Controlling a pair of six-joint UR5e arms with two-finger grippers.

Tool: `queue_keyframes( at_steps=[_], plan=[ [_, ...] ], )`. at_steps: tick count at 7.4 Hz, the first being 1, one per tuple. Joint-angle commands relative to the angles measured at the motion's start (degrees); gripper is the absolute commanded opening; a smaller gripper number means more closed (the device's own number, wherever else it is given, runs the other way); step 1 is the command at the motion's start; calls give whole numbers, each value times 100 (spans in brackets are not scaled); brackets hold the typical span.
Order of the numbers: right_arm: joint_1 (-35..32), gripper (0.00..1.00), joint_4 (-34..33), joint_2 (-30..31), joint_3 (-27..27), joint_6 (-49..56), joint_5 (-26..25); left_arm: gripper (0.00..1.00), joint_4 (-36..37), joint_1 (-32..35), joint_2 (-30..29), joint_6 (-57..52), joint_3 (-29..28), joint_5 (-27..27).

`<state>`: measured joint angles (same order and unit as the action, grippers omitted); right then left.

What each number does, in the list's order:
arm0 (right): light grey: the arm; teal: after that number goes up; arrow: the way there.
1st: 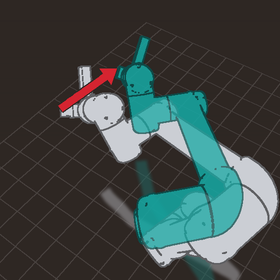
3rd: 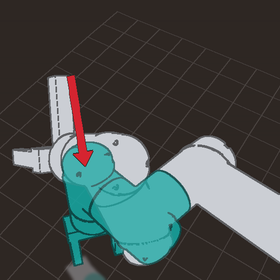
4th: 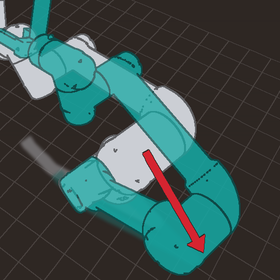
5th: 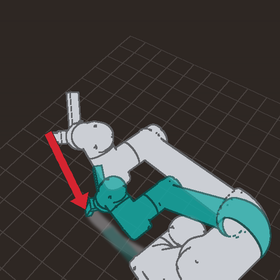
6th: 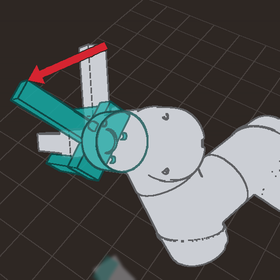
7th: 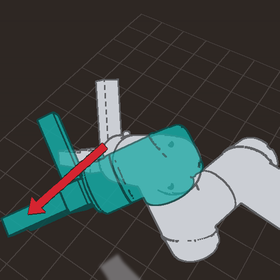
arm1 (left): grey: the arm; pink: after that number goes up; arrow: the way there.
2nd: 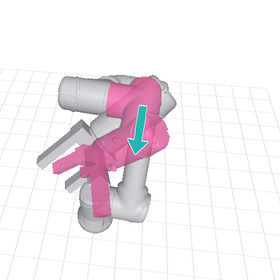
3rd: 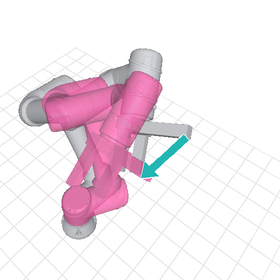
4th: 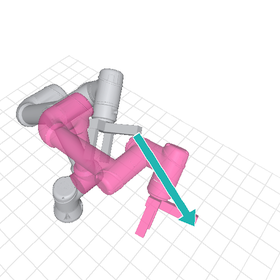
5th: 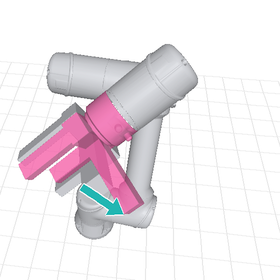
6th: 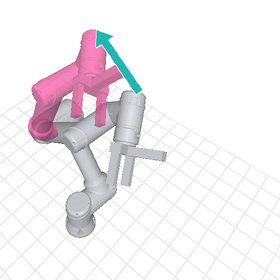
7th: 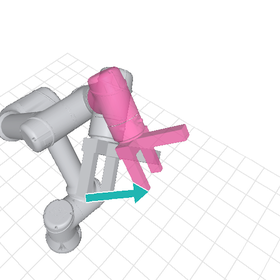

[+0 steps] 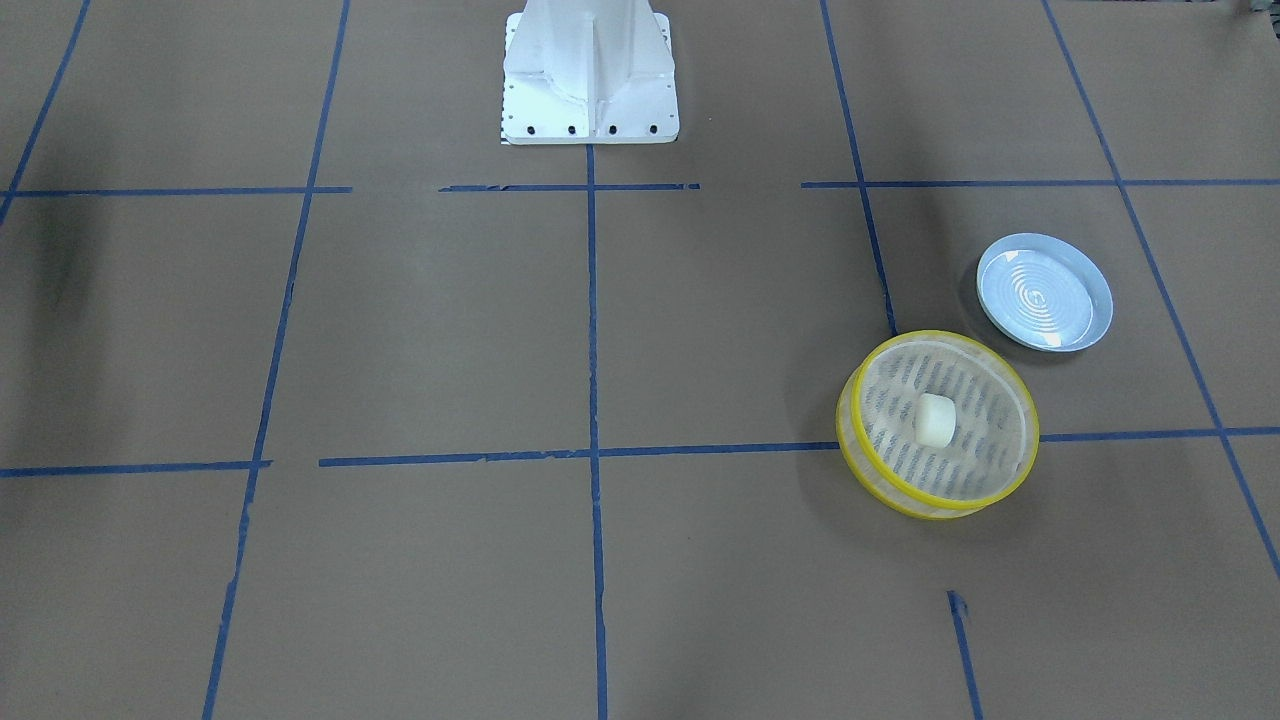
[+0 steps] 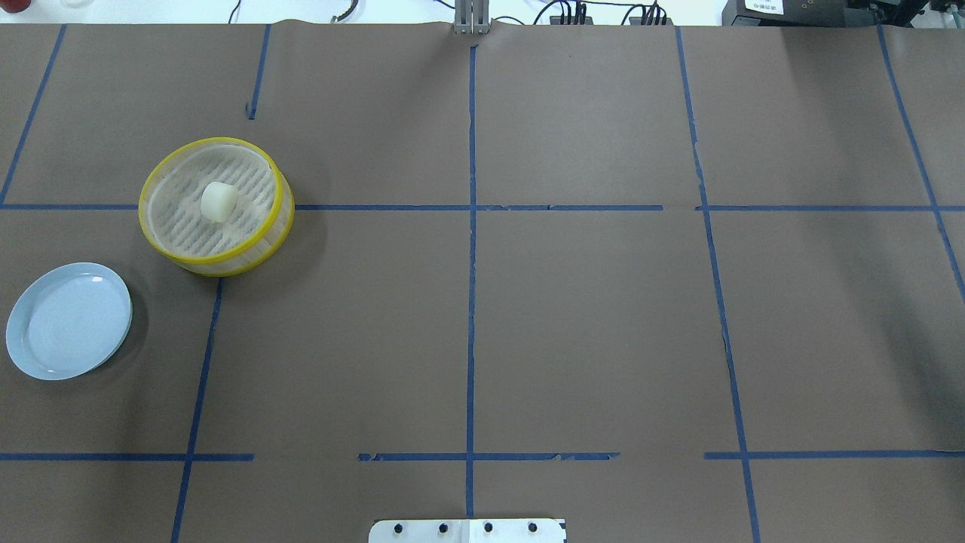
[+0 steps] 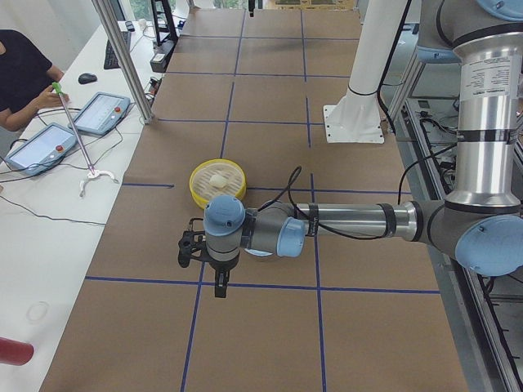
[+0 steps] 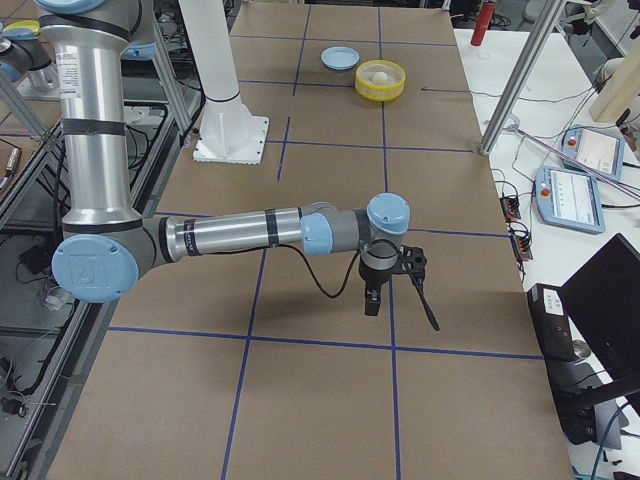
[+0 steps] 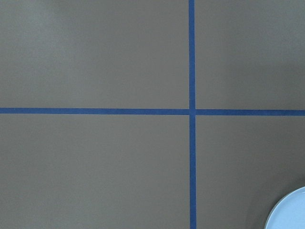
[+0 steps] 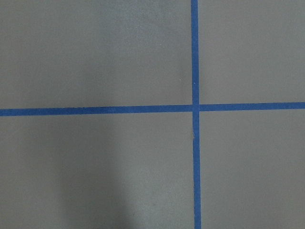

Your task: Place bun in steamer

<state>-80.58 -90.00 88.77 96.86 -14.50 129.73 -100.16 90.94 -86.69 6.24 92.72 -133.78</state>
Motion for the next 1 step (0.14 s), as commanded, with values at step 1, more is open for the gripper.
queue_keyframes(
  at_steps=[1],
  plan=[
    [-2, 100, 0, 0, 0, 0, 0, 100, -3, 2, 3, 0, 0, -7]
  ],
)
